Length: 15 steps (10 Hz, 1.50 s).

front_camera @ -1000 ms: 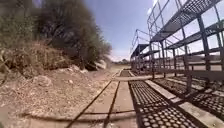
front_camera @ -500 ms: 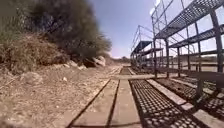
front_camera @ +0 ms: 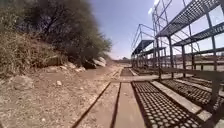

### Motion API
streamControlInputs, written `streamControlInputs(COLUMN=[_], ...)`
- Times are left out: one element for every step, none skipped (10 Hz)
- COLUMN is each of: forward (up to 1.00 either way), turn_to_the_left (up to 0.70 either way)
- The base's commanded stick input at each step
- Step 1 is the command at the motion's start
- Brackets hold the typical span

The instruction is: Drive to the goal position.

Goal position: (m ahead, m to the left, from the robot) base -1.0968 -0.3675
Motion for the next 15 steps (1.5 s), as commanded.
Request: streamControlInputs(forward=[0.7, 0.7, 0.7, 0.7, 0.7, 0.7, 0.7, 0.7, 0.7, 0.7, 0.7, 0.7, 0.7, 0.7, 0.7], turn_to_the_left=[0.0, 0.0, 0.0, 0.0, 0.0, 0.0, 0.0, 0.0, 0.0, 0.0, 0.0, 0.0, -0.1, -0.27, -0.35])
